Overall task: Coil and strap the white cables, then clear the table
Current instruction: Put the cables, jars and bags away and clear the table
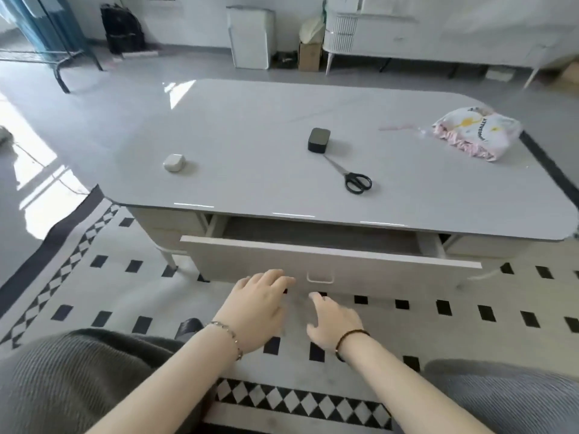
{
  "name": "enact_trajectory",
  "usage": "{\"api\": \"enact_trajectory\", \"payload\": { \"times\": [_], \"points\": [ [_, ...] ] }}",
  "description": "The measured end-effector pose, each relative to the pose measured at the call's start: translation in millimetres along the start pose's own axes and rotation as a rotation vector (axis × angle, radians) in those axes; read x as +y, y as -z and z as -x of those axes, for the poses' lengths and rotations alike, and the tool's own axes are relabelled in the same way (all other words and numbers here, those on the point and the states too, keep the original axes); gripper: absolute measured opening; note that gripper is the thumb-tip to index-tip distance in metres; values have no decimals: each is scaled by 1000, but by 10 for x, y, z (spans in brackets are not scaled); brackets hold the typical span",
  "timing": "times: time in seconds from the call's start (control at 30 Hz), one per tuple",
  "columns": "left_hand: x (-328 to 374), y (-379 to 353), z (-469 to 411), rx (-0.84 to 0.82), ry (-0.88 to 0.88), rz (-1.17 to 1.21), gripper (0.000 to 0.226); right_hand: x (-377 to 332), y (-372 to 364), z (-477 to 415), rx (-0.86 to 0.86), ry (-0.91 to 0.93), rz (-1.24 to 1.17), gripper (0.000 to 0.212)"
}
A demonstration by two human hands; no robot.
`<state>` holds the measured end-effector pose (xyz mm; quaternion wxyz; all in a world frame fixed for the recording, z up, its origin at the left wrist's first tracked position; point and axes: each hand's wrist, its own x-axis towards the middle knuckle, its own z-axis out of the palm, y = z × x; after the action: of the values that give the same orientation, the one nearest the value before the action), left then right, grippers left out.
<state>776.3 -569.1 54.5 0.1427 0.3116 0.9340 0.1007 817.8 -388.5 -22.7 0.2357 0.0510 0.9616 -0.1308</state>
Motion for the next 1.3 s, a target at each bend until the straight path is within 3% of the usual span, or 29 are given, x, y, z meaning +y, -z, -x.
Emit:
{"api": "enact_trajectory", "payload": {
  "times": [0.13, 0.23, 0.33, 0.47, 0.57, 0.7, 0.77, 0.87, 1.03, 1.3],
  "points": [
    [-211, -141, -11, 126, -48, -62, 62, 295, 551, 433, 309, 172, 157, 40],
    [-199, -230, -24, -5, 63, -143, 76, 772, 758, 707, 427, 118, 65, 44],
    [-124, -220, -221, -99, 94, -185, 85, 1238, 695, 821, 370, -59, 68, 59],
    [-112, -126, -640, -141, 54, -240, 75, 1394, 656, 544, 275, -221, 101, 75],
    [-123, -151, -801, -243, 111, -166, 65, 1289, 557, 333, 286, -203, 176, 66],
    [-82, -168, -886, -222, 133, -196, 54, 1270, 507, 248, 316, -199, 190, 75],
    [-77, -213, -850, -199, 108, -256, 51, 1275, 617, 246, 291, -178, 122, 64],
    [-53, -207, -827, -190, 70, -276, 80, 1234, 775, 255, 283, -148, -2, 64],
    [-1, -186, -838, -270, 98, -219, 41, 1195, 814, 290, 185, -107, 37, 50],
    [90, -260, -818, -381, 33, -370, 37, 1130, 696, 311, 92, -73, 142, 58]
  ]
}}
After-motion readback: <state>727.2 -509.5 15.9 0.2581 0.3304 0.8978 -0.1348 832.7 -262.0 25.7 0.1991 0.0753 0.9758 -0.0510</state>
